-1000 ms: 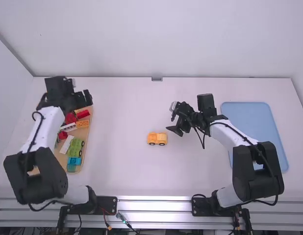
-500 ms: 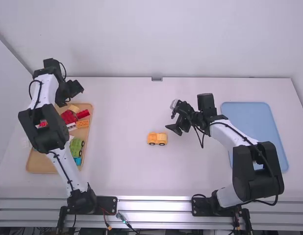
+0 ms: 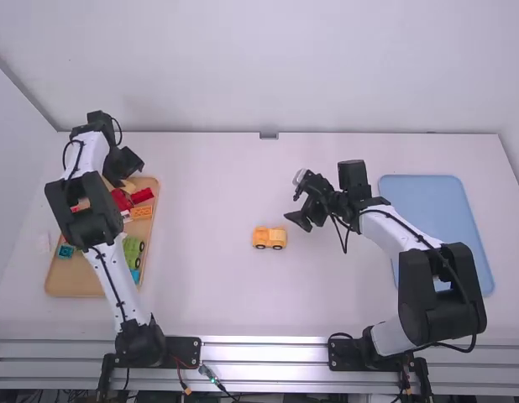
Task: Assemble lego blocks to make yellow taxi
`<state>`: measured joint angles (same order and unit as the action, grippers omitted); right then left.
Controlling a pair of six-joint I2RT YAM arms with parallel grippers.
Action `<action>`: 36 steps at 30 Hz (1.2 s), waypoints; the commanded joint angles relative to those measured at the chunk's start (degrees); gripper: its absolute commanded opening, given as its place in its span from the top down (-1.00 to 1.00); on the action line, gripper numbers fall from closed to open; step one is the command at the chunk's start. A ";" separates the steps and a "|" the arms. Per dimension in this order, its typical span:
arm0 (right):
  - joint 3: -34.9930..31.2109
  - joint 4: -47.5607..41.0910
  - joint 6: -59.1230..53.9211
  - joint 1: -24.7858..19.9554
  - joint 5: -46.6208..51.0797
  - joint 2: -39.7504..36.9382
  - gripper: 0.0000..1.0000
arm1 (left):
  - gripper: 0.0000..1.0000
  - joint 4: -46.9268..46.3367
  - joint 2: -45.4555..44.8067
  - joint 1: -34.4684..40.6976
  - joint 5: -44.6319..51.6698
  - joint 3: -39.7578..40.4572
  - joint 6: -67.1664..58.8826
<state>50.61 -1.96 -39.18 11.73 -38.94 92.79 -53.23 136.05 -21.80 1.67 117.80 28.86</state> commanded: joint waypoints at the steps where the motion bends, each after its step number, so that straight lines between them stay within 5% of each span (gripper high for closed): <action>1: 0.44 -0.13 0.42 -0.11 0.00 -0.22 -0.98 | -0.30 -0.50 0.04 0.37 -2.91 0.35 1.73; 31: 0.44 0.00 0.44 -0.13 -0.02 -0.22 -0.98 | -0.26 7.72 0.04 0.37 -6.86 -8.81 4.90; 36: 0.44 0.02 0.42 -0.13 -0.20 -0.22 -0.98 | -0.06 8.94 0.04 0.37 -6.71 -9.99 5.42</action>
<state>50.61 -1.91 -39.11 11.73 -38.61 92.79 -44.10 136.05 -21.80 -4.60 108.44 33.50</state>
